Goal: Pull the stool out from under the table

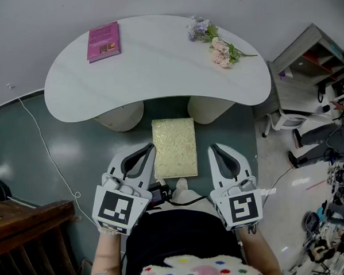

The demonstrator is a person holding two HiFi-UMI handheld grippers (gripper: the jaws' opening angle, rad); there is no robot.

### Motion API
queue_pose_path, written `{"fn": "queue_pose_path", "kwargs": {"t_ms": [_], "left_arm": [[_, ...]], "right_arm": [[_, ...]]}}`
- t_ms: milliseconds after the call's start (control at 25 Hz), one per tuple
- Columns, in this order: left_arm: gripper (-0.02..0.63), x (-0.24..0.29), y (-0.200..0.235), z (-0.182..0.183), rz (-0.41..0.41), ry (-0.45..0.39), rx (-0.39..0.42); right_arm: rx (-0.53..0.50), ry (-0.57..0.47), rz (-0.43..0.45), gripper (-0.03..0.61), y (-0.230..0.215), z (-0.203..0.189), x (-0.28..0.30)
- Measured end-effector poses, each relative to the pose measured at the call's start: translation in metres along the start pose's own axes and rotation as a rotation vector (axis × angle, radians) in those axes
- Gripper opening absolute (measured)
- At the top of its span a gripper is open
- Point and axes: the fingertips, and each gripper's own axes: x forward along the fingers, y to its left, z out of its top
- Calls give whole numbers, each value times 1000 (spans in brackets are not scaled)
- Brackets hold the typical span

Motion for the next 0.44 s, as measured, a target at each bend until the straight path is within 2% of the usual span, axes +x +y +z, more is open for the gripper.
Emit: {"fn": "queue_pose_path", "kwargs": {"t_ms": [160,440], "left_arm": [[15,0,0,-2,-5,5,31],[15,-2,0,-1,2,2,21]], "right_arm": [[3,3,-1,38,0,-1,-1],[-2,8,3,38,2,-2,-2]]}}
